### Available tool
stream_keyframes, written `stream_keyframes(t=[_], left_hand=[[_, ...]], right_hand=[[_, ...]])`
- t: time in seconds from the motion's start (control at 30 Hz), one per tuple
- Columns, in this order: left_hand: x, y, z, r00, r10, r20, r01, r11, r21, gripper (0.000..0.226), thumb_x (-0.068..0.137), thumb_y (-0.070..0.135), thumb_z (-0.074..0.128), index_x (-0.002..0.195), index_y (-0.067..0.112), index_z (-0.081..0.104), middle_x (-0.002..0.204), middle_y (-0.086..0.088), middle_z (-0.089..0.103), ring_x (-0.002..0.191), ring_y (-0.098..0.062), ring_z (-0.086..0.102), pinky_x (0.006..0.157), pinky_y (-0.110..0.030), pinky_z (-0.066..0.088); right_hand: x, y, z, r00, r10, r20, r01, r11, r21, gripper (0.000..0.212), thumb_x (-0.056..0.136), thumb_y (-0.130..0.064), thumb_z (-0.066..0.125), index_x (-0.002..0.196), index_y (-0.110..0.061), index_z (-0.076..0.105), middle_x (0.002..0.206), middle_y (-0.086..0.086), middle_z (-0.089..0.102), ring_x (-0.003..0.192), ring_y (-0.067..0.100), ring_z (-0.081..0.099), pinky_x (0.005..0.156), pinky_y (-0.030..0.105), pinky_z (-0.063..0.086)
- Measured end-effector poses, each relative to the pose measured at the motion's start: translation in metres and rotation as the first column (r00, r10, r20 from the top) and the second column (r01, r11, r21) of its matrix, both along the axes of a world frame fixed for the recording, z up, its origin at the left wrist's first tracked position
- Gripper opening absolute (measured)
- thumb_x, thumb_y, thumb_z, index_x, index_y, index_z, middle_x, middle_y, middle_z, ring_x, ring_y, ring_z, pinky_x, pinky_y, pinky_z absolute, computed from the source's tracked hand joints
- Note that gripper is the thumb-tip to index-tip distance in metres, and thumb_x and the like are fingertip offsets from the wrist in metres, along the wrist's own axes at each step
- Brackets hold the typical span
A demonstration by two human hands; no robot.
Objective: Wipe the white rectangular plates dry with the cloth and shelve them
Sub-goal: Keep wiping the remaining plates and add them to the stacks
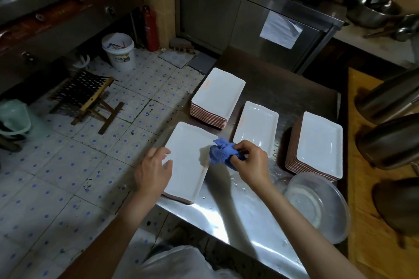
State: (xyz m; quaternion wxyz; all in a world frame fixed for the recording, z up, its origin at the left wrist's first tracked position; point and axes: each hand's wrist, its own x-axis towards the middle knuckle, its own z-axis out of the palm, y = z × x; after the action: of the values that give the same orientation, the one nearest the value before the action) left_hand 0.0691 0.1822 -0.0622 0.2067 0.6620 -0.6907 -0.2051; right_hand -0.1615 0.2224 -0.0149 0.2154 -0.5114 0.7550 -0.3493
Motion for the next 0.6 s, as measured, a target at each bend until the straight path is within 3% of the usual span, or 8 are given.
stream_keyframes(t=[0.17,0.27,0.4,0.6], left_hand=[[-0.044,-0.016,0.008,0.971,-0.212,-0.111,0.215,0.976,0.021,0.021,0.088,0.014,0.062,0.108,0.016,0.063,0.109,-0.005,0.061,0.096,-0.022,0.061,0.070,-0.028,0.047],[-0.077,-0.030,0.011,0.932,-0.345,-0.111,0.351,0.935,0.044,0.021,0.089,0.016,0.060,0.110,0.016,0.062,0.109,-0.005,0.061,0.099,-0.022,0.061,0.080,-0.030,0.049],[-0.120,-0.053,0.009,0.867,-0.492,-0.075,0.495,0.869,0.027,0.018,0.087,0.017,0.058,0.104,0.014,0.064,0.103,-0.007,0.063,0.095,-0.027,0.060,0.074,-0.033,0.047],[-0.168,-0.091,-0.006,0.806,-0.592,-0.015,0.585,0.792,0.177,0.020,0.087,0.022,0.057,0.105,0.015,0.063,0.101,-0.007,0.069,0.100,-0.029,0.061,0.078,-0.034,0.048]], right_hand=[[-0.021,0.013,-0.002,0.996,-0.091,0.009,0.091,0.996,-0.015,0.019,0.070,0.002,0.067,0.078,-0.015,0.067,0.075,0.000,0.067,0.069,0.016,0.060,0.063,0.025,0.048],[-0.037,0.025,0.000,0.986,-0.164,-0.008,0.164,0.986,-0.007,0.017,0.071,0.003,0.067,0.080,-0.011,0.068,0.074,-0.002,0.064,0.066,0.008,0.056,0.060,0.009,0.041],[-0.056,0.041,0.002,0.970,-0.243,-0.018,0.243,0.970,0.007,0.022,0.071,0.001,0.068,0.078,-0.019,0.065,0.072,-0.003,0.063,0.066,0.008,0.057,0.060,0.015,0.042],[-0.077,0.053,0.003,0.939,-0.343,-0.013,0.343,0.939,-0.005,0.022,0.069,0.003,0.067,0.077,-0.018,0.064,0.069,0.002,0.064,0.063,0.014,0.055,0.055,0.011,0.037]])
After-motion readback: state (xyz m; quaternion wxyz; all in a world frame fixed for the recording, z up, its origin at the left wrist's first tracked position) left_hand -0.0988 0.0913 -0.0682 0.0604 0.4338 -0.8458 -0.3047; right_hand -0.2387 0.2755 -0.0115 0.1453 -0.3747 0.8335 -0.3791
